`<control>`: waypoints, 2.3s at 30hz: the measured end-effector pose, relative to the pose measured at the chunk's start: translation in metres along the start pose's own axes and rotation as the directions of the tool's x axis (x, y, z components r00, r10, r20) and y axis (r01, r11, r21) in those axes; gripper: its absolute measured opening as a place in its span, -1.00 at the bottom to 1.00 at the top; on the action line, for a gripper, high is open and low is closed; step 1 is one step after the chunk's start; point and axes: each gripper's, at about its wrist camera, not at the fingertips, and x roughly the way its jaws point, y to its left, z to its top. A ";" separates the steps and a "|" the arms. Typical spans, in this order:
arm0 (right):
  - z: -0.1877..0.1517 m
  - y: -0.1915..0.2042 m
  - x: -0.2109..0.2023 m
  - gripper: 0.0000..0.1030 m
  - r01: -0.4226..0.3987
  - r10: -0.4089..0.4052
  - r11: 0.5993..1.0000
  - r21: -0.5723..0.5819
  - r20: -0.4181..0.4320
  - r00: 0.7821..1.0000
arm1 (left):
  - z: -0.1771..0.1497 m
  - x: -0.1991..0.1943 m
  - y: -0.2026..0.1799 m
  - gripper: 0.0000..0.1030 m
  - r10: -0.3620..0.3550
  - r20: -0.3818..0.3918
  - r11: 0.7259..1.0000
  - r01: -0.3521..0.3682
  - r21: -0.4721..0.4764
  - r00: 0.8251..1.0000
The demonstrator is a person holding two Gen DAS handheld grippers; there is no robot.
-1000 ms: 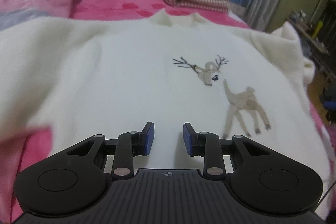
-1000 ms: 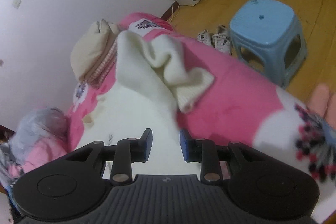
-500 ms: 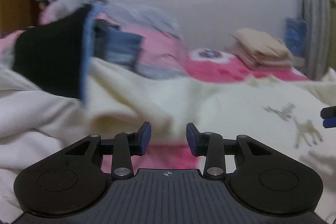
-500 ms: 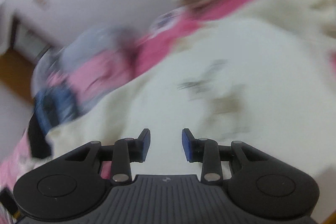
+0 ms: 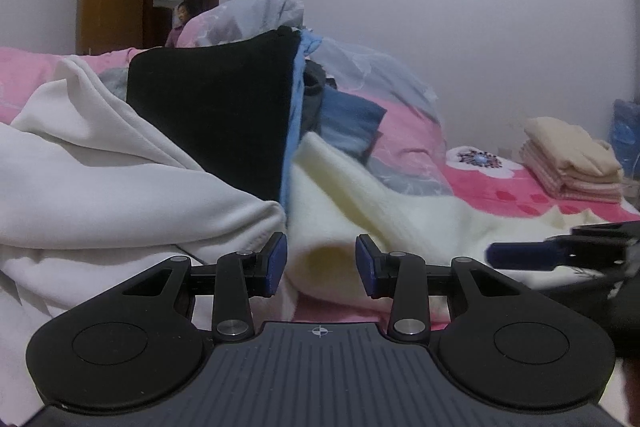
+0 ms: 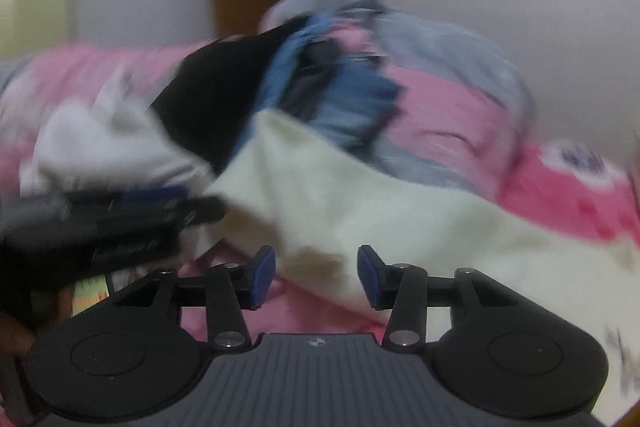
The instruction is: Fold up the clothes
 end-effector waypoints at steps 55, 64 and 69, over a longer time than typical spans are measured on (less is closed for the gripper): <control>-0.146 -0.320 -0.237 -0.96 0.615 -0.535 0.363 0.700 -0.384 0.753 | -0.045 0.110 -0.118 -0.16 -0.292 -0.389 0.924 0.362 0.120 0.874; -0.139 -0.310 -0.287 -0.38 0.622 -0.713 0.239 0.746 -0.299 0.634 | -0.015 0.094 -0.119 -0.12 -0.374 -0.319 0.904 0.419 0.083 0.871; -0.176 -0.337 -0.314 -0.26 0.521 -0.675 0.069 0.851 -0.345 0.653 | -0.020 0.109 -0.157 -0.12 -0.358 -0.300 0.901 0.412 0.137 0.884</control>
